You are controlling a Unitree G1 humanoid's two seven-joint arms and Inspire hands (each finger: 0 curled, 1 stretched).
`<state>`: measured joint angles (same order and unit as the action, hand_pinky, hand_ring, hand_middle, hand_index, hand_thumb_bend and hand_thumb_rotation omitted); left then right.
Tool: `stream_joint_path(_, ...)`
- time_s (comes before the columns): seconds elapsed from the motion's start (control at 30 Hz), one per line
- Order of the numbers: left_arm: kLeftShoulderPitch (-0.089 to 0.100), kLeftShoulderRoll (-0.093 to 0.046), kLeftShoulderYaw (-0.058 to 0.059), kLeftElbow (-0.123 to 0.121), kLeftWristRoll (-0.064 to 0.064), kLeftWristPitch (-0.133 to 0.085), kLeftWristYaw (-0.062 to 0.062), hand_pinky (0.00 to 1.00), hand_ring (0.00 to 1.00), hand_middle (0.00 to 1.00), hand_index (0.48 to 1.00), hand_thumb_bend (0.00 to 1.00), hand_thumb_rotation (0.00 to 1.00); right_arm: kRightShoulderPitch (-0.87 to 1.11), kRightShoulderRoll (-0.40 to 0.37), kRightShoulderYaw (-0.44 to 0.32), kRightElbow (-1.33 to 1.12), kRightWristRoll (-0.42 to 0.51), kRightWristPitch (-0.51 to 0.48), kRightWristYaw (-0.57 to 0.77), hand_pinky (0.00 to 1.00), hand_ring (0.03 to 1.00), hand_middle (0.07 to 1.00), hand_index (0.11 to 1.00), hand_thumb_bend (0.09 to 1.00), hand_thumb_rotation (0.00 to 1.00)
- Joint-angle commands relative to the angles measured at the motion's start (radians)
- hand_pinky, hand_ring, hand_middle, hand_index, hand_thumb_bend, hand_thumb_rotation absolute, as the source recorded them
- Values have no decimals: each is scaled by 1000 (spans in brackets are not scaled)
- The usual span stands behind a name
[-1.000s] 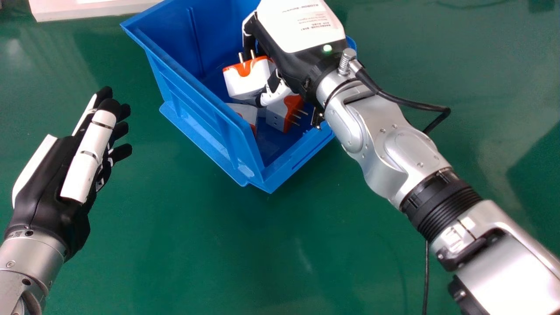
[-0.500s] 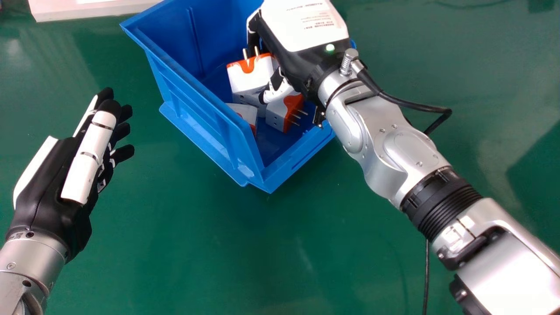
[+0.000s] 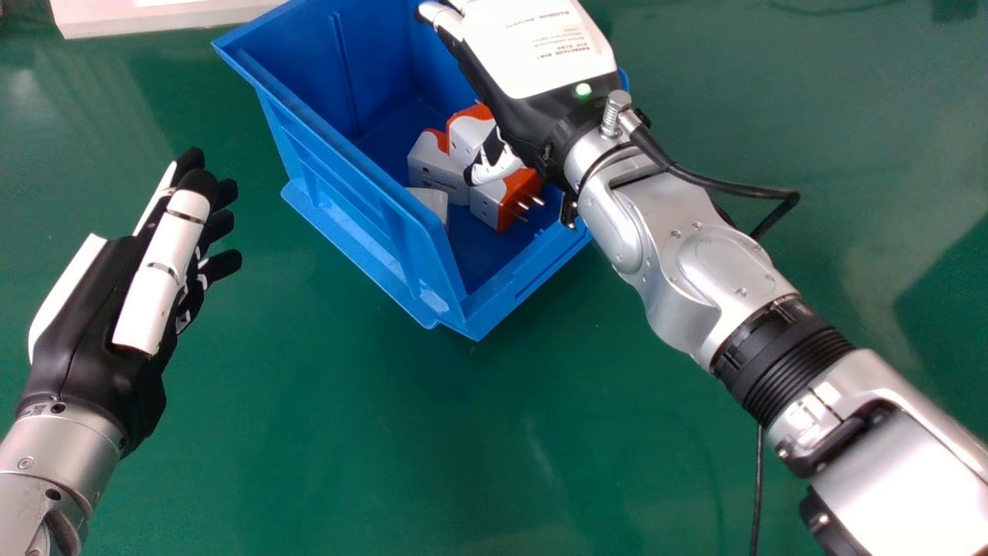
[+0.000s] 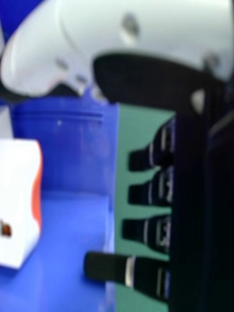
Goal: Pick all objects and put in blue box
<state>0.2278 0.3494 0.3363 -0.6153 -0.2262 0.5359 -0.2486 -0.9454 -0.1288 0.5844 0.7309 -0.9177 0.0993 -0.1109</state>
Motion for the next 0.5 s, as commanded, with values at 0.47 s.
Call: stream_joint_path(0.47, -46, 20, -8, 21, 19, -19, 1, 932, 971, 967, 1000, 455, 1000, 80, -45, -23, -238, -6, 75, 12, 919, 1000, 1000, 1000, 644, 244)
